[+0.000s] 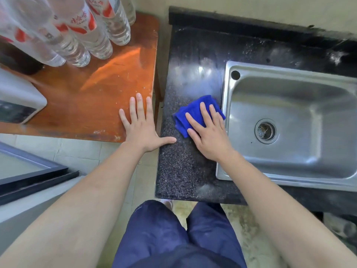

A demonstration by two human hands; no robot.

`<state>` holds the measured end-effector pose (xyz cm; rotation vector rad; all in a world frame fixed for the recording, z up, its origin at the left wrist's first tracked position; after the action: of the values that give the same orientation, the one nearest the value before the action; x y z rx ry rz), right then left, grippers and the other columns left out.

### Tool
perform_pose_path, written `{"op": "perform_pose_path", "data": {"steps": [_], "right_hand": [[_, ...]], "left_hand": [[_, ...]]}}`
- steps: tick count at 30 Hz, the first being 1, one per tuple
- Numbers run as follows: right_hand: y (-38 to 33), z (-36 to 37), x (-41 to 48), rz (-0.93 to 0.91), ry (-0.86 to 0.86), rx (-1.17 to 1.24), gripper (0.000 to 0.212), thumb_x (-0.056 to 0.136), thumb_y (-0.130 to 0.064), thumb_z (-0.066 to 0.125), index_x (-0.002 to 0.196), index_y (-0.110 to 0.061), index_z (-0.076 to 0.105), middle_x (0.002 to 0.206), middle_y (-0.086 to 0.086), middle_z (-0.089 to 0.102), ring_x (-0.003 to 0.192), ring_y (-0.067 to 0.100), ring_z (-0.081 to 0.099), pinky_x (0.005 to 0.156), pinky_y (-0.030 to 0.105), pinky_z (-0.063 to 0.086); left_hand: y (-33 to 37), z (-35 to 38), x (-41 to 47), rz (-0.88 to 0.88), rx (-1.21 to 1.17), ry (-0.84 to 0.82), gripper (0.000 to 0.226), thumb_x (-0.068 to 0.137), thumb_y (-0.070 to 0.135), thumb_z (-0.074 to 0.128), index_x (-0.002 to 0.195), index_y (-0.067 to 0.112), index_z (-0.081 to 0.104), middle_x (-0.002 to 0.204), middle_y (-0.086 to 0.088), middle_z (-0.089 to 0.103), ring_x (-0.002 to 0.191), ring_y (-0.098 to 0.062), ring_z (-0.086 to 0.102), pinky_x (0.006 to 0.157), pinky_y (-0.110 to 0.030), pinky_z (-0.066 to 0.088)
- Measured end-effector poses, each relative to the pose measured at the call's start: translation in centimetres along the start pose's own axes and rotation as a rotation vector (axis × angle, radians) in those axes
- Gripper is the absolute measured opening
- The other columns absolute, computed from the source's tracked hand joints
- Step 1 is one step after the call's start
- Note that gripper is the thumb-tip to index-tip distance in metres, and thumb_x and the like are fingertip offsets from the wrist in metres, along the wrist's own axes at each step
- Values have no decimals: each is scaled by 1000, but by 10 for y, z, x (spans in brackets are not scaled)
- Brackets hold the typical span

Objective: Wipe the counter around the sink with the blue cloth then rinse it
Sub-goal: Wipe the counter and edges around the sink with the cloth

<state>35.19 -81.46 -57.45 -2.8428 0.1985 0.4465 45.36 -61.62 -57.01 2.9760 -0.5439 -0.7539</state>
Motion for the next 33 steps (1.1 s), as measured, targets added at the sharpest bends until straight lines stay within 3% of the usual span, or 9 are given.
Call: {"op": "perform_pose_path", "data": {"steps": [4, 7, 10, 14, 19, 28, 33], "right_hand": [[-13, -16, 44, 128, -13, 36, 54, 106, -53, 25, 158, -42, 18, 169, 8, -5, 154, 36, -8, 122, 49, 0], [-23, -14, 51, 178, 23, 48, 54, 106, -51, 25, 159, -40, 17, 169, 11, -4, 154, 37, -8, 123, 51, 1], [-27, 2, 20, 197, 64, 72, 54, 106, -49, 29, 158, -38, 22, 169, 12, 3, 154, 37, -1, 124, 49, 5], [-37, 34, -59, 177, 124, 95, 52, 105, -46, 36, 155, -32, 35, 167, 15, 15, 154, 37, 10, 124, 48, 12], [-57, 59, -112, 218, 129, 92, 50, 105, -46, 35, 154, -32, 38, 166, 16, 19, 153, 39, 14, 123, 51, 17], [-43, 39, -78, 284, 112, 68, 55, 103, -54, 27, 156, -38, 27, 168, 13, 11, 153, 42, 2, 123, 52, 2], [-24, 15, -34, 334, 84, 109, 55, 104, -52, 32, 157, -38, 24, 168, 14, 4, 152, 46, -2, 124, 55, 5]], "left_hand": [[-1, 1, 0, 2, -5, -4, 157, 45, 106, 41, 154, 15, -25, 161, -13, -31, 149, -33, -28, 115, -64, -12], [-1, 1, 0, 5, -3, -15, 157, 46, 105, 44, 153, 15, -27, 161, -13, -32, 148, -32, -30, 115, -63, -13], [-2, 2, -1, 4, -4, -30, 150, 53, 101, 45, 153, 15, -27, 160, -12, -33, 148, -31, -31, 115, -63, -14], [-2, 1, -1, 23, -10, 22, 125, 77, 87, 43, 156, 13, -20, 163, -13, -27, 150, -32, -25, 117, -65, -8], [-1, 0, -1, 22, -2, -9, 118, 82, 83, 42, 156, 13, -20, 162, -13, -29, 150, -32, -26, 117, -65, -8], [1, 0, 0, 27, -4, -3, 117, 83, 81, 42, 156, 13, -18, 163, -14, -27, 150, -33, -24, 116, -65, -9], [0, 2, -1, 18, 2, -6, 117, 83, 82, 41, 156, 13, -18, 163, -14, -26, 151, -33, -23, 117, -65, -8]]}}
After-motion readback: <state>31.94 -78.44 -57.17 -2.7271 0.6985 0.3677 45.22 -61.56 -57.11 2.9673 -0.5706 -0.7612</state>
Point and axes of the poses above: each hand's wrist, its own x-axis towards the middle knuckle, its own z-axis out of the palm, y = z × x, the point moved 3 cm from there along x, towards the middle knuckle
